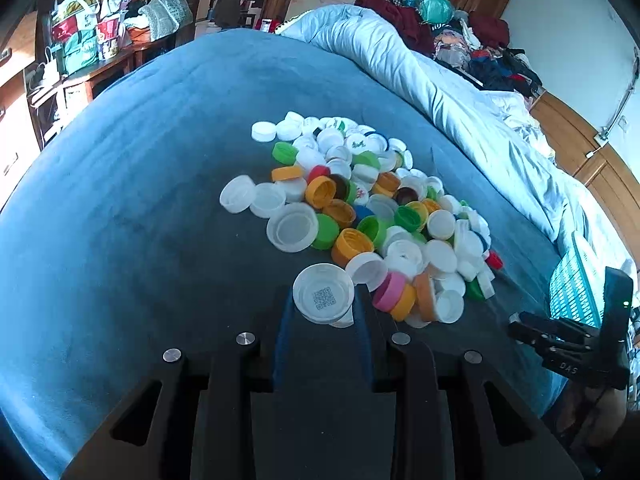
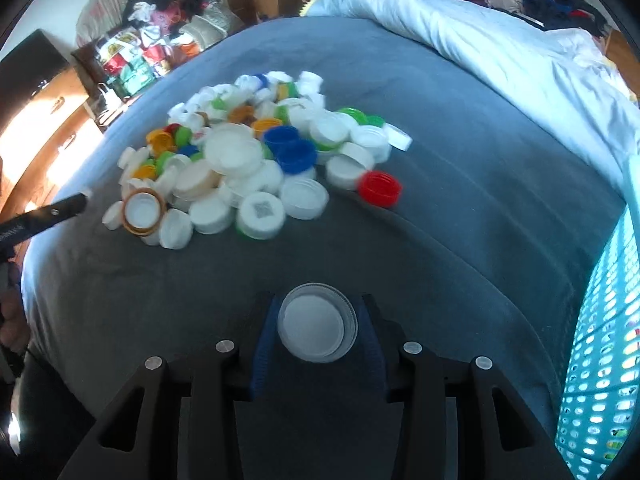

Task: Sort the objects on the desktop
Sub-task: 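Grasp a white QR cap with the left gripper while the right grasps a clear cap, then carry the white cap and clear cap over the blue basket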

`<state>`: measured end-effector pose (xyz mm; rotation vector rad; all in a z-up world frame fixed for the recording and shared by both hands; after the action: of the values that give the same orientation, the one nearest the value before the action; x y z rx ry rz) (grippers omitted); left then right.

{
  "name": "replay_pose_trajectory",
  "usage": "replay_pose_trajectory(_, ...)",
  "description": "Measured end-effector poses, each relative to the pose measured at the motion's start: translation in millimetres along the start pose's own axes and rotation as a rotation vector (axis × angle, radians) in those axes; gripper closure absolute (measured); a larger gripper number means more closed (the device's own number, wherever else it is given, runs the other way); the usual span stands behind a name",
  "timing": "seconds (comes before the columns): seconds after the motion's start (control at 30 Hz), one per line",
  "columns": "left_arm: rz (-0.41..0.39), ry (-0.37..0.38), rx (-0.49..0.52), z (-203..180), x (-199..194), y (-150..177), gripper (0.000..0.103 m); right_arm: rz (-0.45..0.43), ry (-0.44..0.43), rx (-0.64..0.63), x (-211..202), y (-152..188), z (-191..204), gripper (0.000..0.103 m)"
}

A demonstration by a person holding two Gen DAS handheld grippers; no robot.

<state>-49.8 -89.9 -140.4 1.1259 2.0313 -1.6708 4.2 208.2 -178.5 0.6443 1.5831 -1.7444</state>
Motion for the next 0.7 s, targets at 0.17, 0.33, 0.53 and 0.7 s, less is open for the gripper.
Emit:
replay_pose_trajectory(0.17,-0.004,0.002,0.001,-4,-3,-3,0.078,0.017,-0.005,0.035,4,4,-8,0.044)
replay_pose_trajectory(0.33,-0.001,0.001,0.011,-11,-2,-4,0.078,0.014,-0.005,0.024,5,5,-4,0.059)
replay_pose_trajectory(0.53,-0.030,-0.003,0.026,-26,-17,-13,0.078,-0.061,-0.014,0.023,-26,-17,5,0.059)
replay_pose_trajectory(0.7,-0.050,0.014,0.061,-51,-30,-21,0.078,-0.153,0.013,-0.023,-71,-48,16,0.059)
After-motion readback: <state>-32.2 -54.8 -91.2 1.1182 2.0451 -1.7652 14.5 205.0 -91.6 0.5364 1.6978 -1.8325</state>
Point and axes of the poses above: each gripper's, at about its wrist camera, not at the fingertips, and x roughly the way its jaws point, z to its left, y to its underside, the point moved 2 cm from there along x, roughly the way its jaws point, and after that the axes turned 9 degrees about -z, right-handed, at the moved point
